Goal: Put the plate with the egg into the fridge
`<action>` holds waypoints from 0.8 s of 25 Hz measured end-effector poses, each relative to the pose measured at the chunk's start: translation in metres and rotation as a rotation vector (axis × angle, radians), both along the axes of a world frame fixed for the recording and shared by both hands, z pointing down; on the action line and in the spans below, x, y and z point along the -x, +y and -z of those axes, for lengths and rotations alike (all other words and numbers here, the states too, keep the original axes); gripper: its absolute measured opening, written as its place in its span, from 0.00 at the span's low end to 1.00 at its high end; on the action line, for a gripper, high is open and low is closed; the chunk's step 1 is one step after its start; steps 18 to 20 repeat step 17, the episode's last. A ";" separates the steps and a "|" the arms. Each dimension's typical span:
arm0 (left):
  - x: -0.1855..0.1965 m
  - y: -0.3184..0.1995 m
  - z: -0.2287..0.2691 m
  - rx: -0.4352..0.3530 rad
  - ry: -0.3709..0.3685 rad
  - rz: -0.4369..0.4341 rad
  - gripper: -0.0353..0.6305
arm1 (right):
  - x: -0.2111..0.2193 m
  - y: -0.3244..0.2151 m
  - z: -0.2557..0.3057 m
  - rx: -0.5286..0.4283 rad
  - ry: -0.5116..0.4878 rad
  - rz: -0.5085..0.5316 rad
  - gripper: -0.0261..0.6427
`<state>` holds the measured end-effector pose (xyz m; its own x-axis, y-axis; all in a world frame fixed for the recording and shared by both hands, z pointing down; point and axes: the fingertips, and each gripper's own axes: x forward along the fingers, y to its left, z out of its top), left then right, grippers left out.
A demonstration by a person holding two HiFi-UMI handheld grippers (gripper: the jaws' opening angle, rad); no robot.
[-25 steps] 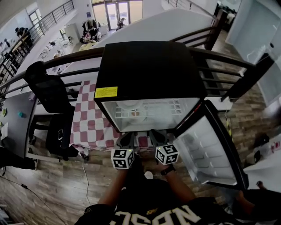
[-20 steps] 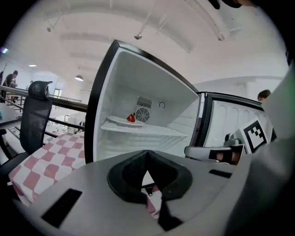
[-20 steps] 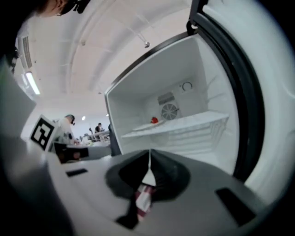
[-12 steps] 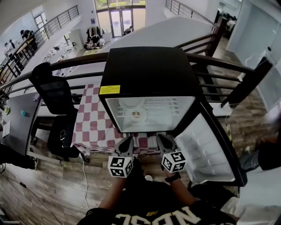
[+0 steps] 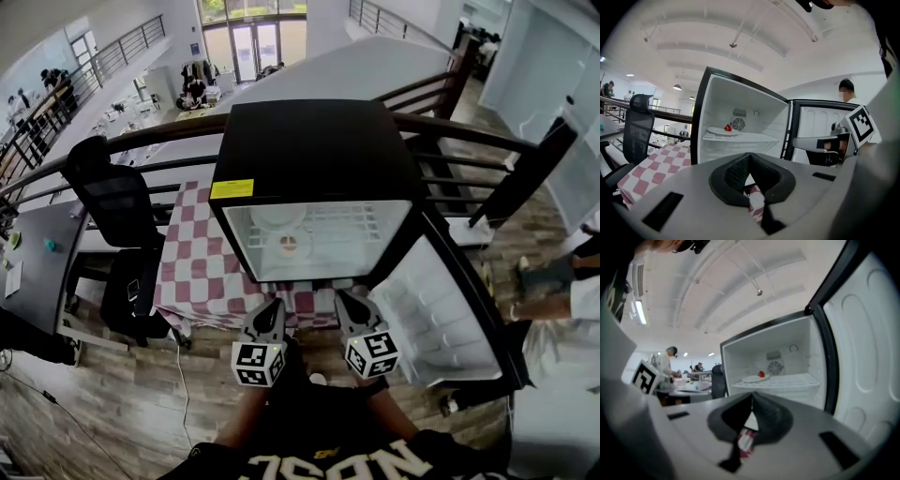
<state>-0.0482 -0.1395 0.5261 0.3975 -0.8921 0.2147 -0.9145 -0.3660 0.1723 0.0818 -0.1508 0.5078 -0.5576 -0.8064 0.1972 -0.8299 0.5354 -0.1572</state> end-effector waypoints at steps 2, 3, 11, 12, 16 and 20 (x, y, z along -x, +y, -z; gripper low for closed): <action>-0.004 0.002 0.000 0.002 0.009 -0.006 0.09 | -0.001 0.001 -0.001 0.004 0.000 -0.011 0.07; -0.006 0.003 0.001 0.001 0.011 -0.009 0.09 | -0.002 0.001 -0.001 0.003 0.005 -0.013 0.07; -0.005 0.005 0.011 -0.052 -0.072 -0.009 0.09 | -0.006 0.002 0.005 -0.015 0.026 -0.019 0.07; -0.005 0.005 0.014 -0.066 -0.089 -0.011 0.09 | -0.007 0.002 0.006 -0.021 0.028 -0.022 0.07; -0.008 0.004 0.017 -0.069 -0.072 -0.017 0.09 | -0.010 -0.001 0.013 -0.048 0.033 -0.042 0.07; -0.008 0.003 0.016 -0.064 -0.065 -0.019 0.09 | -0.010 -0.002 0.014 -0.054 0.032 -0.047 0.07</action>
